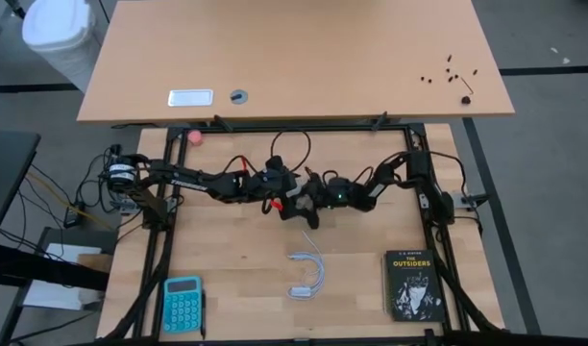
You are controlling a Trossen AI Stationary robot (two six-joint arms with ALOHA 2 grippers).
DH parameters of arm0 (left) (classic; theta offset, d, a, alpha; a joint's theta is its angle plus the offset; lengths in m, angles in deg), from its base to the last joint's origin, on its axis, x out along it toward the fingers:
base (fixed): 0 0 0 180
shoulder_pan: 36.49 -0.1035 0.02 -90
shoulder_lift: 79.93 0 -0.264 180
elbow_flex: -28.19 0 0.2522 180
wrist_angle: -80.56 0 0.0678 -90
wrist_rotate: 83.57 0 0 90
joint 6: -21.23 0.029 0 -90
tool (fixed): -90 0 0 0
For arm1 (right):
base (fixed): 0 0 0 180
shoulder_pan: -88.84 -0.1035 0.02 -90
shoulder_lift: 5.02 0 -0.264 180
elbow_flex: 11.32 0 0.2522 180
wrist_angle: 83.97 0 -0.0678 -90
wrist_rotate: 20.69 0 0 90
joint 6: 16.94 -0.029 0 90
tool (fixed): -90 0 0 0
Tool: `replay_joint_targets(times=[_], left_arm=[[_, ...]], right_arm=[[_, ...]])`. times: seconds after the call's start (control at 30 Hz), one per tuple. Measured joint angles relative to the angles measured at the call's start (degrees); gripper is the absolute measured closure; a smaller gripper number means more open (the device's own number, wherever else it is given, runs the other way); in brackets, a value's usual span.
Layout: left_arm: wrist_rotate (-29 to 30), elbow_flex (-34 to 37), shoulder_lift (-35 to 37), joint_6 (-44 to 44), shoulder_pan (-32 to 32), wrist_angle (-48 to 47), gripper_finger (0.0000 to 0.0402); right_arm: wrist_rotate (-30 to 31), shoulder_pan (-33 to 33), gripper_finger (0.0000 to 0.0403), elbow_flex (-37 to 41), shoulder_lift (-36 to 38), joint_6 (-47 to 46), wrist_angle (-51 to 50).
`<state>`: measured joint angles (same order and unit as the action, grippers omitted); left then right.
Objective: Screw lightbulb
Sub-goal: Insert the white lightbulb into the silver lamp
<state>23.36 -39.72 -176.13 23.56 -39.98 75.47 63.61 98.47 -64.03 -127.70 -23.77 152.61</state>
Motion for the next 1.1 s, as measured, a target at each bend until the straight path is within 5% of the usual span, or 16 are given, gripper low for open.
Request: replay_joint_targets(times=[0.27,0.47,0.7,1.1], left_arm=[[0.1,0.1,-0.1,0.7,0.5,1.0,0.0131],[-0.1,0.1,-0.1,0.7,0.5,1.4,0.0131],[-0.3,0.1,-0.1,0.6,0.6,1.3,0.0131],[-0.7,0.1,-0.1,0.5,0.7,1.4,0.0131]], right_arm=[[-23.6,8.2,0.0055,-1.2,0.0,8.3,0.8],[-35.6,11.8,0.0066,-5.8,0.0,10.0,-2.3],[-40.0,11.2,0.0079,-11.9,0.0,15.1,-14.3],[-43.7,12.6,0.0098,-12.1,0.0,18.3,-14.7]])
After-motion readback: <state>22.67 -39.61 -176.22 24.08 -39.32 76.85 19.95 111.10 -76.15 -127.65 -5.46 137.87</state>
